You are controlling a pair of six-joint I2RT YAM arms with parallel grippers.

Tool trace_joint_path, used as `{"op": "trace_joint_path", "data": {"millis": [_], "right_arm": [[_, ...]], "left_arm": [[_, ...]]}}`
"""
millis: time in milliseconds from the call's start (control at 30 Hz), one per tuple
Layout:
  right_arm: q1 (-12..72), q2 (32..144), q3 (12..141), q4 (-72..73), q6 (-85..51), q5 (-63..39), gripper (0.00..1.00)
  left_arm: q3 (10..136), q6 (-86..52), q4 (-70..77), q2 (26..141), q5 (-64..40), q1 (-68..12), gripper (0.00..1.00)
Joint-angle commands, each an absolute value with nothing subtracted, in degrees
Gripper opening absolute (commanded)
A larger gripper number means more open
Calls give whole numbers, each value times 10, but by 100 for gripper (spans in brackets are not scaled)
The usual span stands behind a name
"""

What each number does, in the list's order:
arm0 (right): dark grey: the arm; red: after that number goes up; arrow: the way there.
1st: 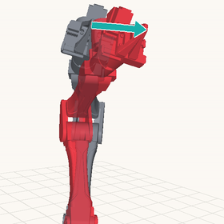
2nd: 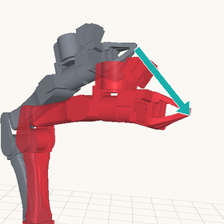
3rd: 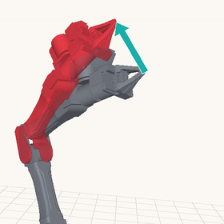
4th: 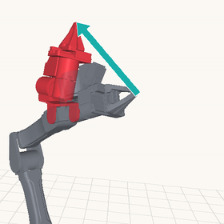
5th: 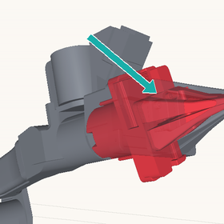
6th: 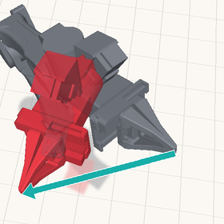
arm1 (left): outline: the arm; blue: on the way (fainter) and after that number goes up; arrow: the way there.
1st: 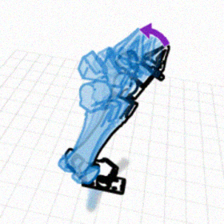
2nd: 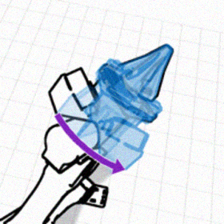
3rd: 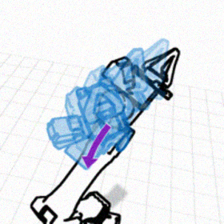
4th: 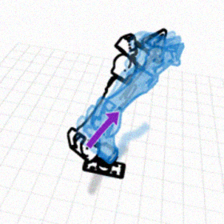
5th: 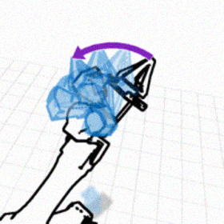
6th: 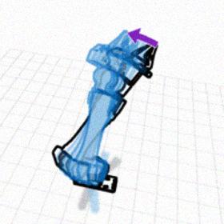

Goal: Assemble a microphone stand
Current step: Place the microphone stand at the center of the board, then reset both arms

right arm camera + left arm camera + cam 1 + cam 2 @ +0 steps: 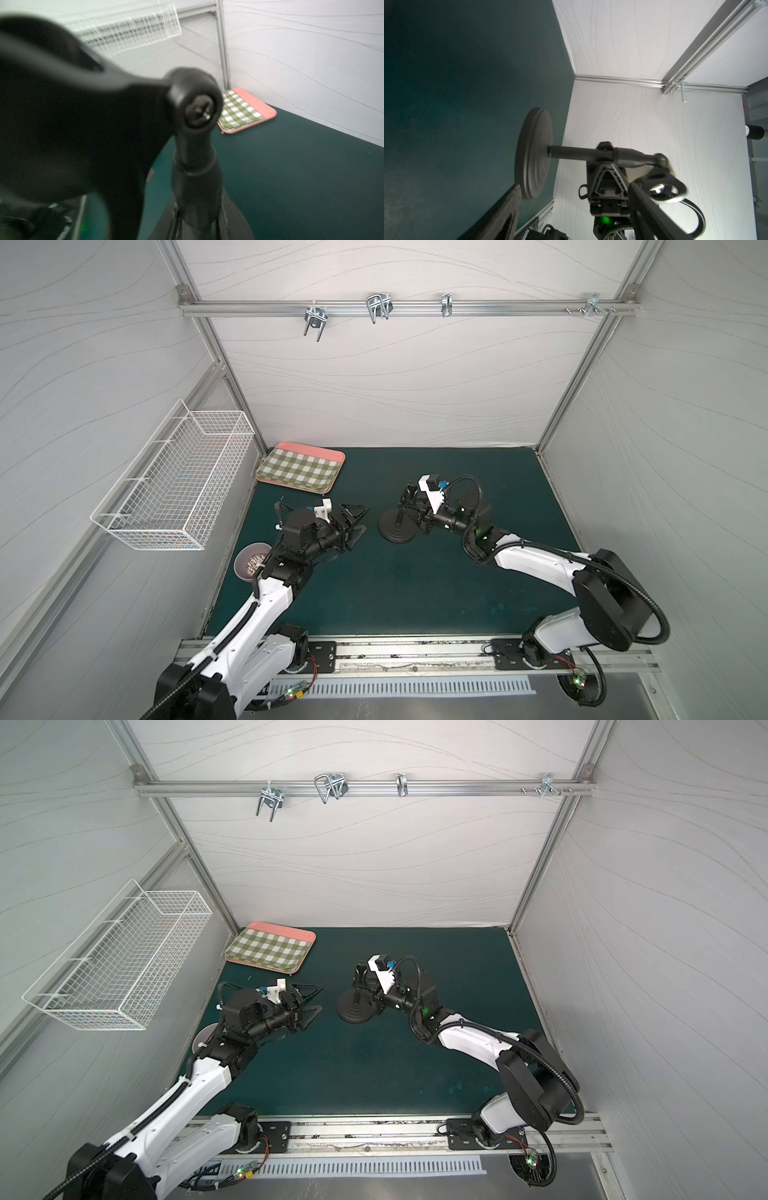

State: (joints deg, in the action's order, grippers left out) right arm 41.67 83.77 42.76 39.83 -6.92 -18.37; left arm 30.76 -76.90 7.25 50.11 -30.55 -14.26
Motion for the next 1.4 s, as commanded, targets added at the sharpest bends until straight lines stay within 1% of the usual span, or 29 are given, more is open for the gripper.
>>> {"op": "trace_joint_path", "data": {"millis": [0, 133, 267, 400, 467, 500, 567, 633, 667, 733, 900, 1033, 1133, 1167, 1233, 1300, 1367], "right_arm": [[426, 831, 393, 427, -12, -71, 15], [434, 860, 354, 481, -2, -10, 15], [448, 894, 322, 544, 14, 38, 15], [457, 926, 305, 582, 19, 59, 16], [461, 940, 295, 604, 20, 66, 19], [462, 948, 290, 617, 19, 68, 24], [464, 958, 280, 638, 18, 73, 38], [466, 958, 270, 645, 10, 75, 63], [467, 953, 265, 643, 7, 77, 73], [473, 936, 255, 630, 4, 86, 99], [495, 874, 232, 562, -2, 144, 99], [504, 797, 203, 506, -20, 207, 99], [504, 715, 203, 411, -21, 253, 99], [501, 682, 212, 358, -20, 270, 99], [484, 626, 232, 268, -21, 288, 99], [445, 568, 246, 196, -22, 288, 99], [384, 528, 257, 142, -21, 272, 99]], "left_arm": [[326, -704, 19, 473, -267, -133, 81], [308, -677, -4, 464, -236, -130, 81], [298, -633, -24, 451, -183, -129, 81], [301, -566, -68, 435, -109, -129, 82], [298, -542, -81, 426, -71, -128, 82], [294, -531, -84, 419, -48, -128, 82], [284, -509, -86, 404, 1, -128, 83], [272, -491, -87, 384, 59, -128, 83], [267, -479, -84, 375, 80, -128, 84], [256, -447, -80, 358, 139, -128, 85], [219, -329, -9, 346, 257, -128, 87], [186, -240, 82, 383, 331, -128, 89], [171, -188, 160, 455, 374, -126, 90], [168, -175, 195, 488, 379, -122, 91], [189, -177, 207, 537, 382, -113, 91], [204, -121, 281, 598, 367, -108, 91], [218, -69, 320, 669, 352, -101, 91]]}}
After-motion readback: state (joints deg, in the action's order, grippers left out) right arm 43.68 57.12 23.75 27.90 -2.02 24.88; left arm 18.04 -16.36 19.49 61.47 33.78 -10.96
